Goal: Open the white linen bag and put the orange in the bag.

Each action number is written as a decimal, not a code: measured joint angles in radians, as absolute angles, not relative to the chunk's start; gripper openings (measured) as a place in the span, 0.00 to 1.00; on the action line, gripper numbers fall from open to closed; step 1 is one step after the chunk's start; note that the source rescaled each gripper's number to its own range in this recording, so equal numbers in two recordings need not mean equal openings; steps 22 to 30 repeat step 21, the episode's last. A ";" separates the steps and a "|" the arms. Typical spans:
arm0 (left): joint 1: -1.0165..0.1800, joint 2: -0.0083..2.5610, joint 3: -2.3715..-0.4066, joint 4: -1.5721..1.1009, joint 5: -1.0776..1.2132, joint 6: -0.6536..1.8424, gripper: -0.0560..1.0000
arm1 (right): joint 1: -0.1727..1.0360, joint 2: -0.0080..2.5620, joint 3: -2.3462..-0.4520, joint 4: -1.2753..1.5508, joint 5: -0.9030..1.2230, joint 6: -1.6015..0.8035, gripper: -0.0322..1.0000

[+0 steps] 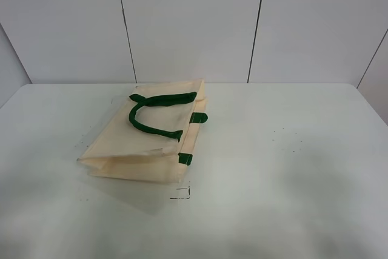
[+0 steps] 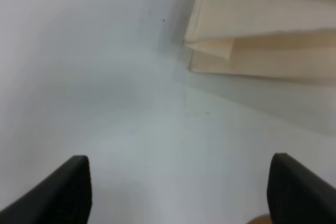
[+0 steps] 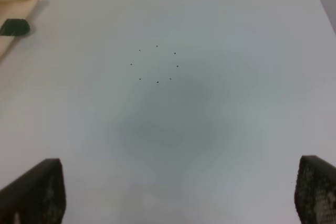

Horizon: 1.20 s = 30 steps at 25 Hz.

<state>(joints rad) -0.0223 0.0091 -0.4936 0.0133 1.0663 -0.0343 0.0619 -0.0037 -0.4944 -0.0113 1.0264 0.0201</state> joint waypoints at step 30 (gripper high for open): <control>-0.022 -0.006 -0.494 0.018 1.066 0.000 0.95 | 0.062 -0.004 -0.494 -0.010 1.026 0.020 0.97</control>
